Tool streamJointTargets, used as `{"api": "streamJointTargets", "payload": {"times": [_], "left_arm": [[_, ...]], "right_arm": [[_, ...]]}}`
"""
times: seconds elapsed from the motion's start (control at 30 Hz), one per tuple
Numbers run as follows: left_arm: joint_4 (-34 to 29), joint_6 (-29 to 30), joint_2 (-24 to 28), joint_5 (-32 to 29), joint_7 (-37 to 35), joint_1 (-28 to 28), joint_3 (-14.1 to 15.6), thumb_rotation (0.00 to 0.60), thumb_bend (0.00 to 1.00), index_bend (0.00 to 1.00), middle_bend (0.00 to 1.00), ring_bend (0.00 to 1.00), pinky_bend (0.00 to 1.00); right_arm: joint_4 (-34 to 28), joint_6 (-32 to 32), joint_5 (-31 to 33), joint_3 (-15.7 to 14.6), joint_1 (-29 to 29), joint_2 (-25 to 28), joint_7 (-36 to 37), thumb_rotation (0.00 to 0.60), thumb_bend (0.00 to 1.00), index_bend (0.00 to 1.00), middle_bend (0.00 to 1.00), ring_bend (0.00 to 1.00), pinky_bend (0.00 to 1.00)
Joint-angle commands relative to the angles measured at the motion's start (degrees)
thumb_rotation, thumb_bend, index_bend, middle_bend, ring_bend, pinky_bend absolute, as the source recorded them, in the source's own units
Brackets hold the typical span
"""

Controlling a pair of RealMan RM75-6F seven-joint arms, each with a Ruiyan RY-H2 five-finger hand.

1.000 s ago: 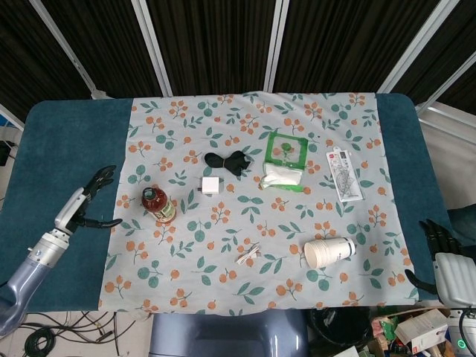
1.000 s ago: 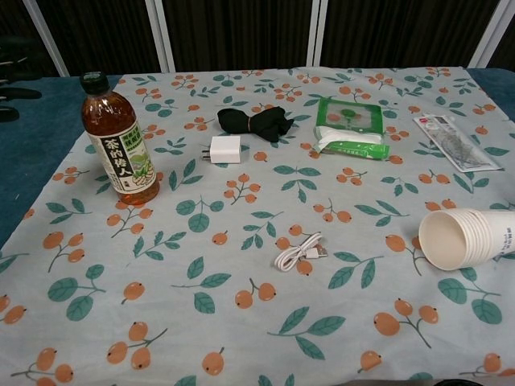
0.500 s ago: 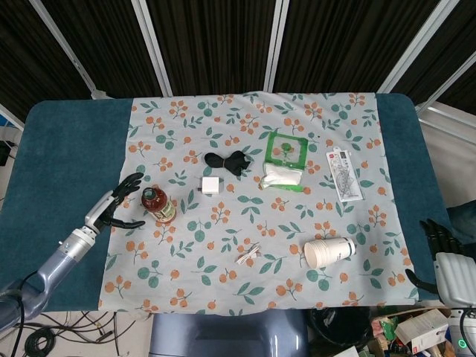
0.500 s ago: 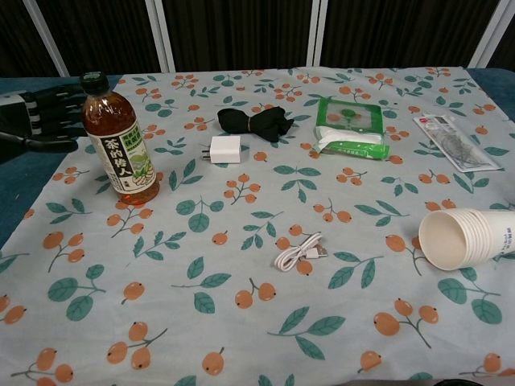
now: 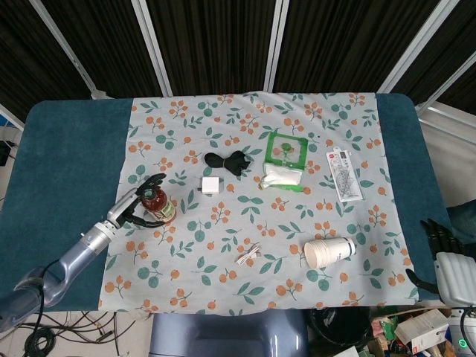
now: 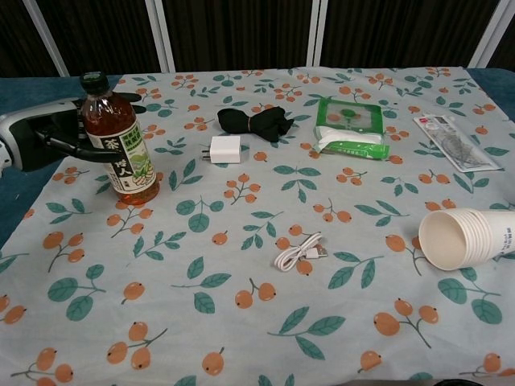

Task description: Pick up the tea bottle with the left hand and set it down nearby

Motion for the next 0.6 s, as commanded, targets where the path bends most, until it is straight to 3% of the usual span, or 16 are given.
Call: {"api": "streamJointTargets", "payload": {"times": [0.03, 0.13, 0.27, 0.43, 0.6], "left_arm": [[0.7, -1.1, -1.1, -0.4, 0.8, -0.5, -0.1, 0.600, 0.09, 0.00, 0.01, 0.00, 0.11], [1.3, -1.8, -1.8, -0.6, 1.1, -0.8, -0.1, 0.600, 0.27, 0.01, 0.07, 0.01, 0.18], [2.1, -3.1, -2.5, -0.8, 2.3, -1.1, 0.2, 0.600, 0.47, 0.09, 0.19, 0.14, 0.30], [2.2, -2.7, -2.7, -1.0, 4.4, -1.3, 0.0, 0.600, 0.59, 0.28, 0.36, 0.33, 0.45], [-0.1, -2.0, -1.2, -1.8, 6.6, -1.9, -1.4, 0.600, 0.63, 0.34, 0.40, 0.35, 0.49]], "right_arm": [[0.0, 0.0, 0.0, 0.0, 0.0, 0.0, 0.1, 0.600, 0.13, 0.00, 0.04, 0.06, 0.15], [0.1, -0.1, 0.1, 0.0, 0.0, 0.0, 0.2, 0.600, 0.13, 0.00, 0.04, 0.06, 0.15], [0.0, -0.2, 0.2, 0.0, 0.1, 0.1, 0.2, 0.600, 0.13, 0.00, 0.04, 0.06, 0.15], [0.0, 0.0, 0.2, 0.1, 0.0, 0.0, 0.0, 0.600, 0.13, 0.00, 0.04, 0.06, 0.15], [-0.1, 0.0, 0.3, 0.1, 0.0, 0.0, 0.1, 0.600, 0.13, 0.00, 0.04, 0.06, 0.15]]}}
